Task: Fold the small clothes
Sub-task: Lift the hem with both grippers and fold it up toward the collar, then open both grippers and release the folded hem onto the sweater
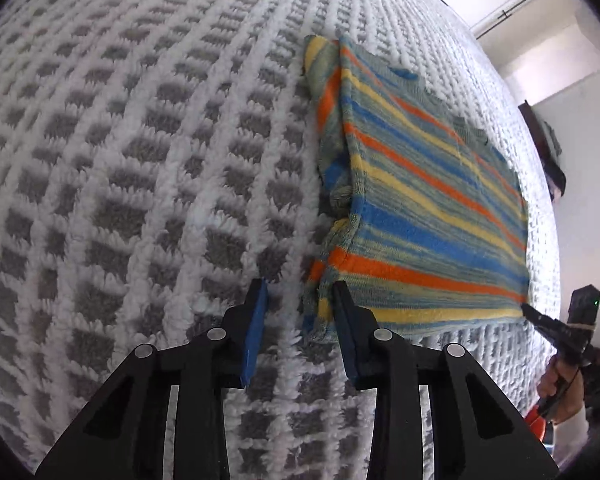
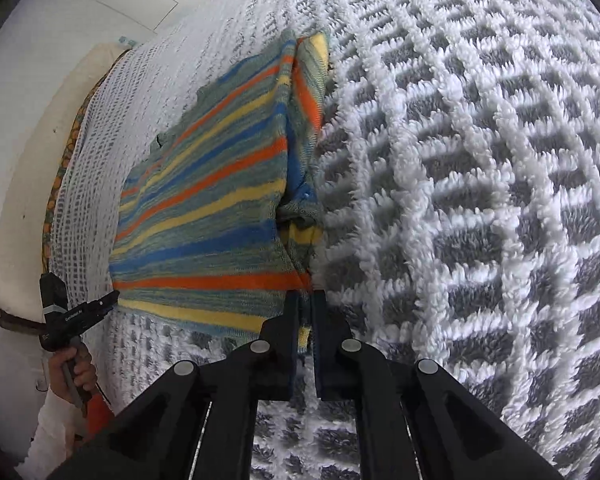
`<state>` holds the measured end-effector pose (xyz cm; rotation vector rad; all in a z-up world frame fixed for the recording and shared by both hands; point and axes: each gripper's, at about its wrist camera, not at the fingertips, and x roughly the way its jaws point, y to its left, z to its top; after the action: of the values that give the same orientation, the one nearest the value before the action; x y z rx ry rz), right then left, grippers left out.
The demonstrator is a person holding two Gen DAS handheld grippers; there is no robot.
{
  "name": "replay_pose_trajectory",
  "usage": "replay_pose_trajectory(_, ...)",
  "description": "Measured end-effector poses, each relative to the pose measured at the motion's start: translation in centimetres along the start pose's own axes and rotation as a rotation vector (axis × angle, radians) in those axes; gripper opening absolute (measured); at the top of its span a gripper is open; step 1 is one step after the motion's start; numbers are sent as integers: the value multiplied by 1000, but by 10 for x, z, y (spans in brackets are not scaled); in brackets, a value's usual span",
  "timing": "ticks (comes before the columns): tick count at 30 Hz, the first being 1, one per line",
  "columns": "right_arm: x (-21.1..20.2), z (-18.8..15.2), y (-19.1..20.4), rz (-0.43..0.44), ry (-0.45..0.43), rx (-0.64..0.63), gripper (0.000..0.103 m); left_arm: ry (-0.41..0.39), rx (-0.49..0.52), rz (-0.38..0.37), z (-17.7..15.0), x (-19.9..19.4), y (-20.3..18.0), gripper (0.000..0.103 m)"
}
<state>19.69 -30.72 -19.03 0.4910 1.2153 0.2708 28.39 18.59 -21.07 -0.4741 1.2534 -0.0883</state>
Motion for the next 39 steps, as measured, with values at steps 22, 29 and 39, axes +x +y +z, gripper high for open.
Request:
replay_pose_trajectory(22, 50, 14, 64, -27, -63, -159, 36, -92, 240, 166, -15, 17, -59, 71)
replay_pose_trajectory(29, 5, 5, 71, -11, -149, -194, 53, -179, 228, 46, 20, -22, -89, 76)
replay_pose_trajectory(39, -26, -8, 51, 54, -194, -184, 53, -174, 322, 34, 95, 50, -181, 76)
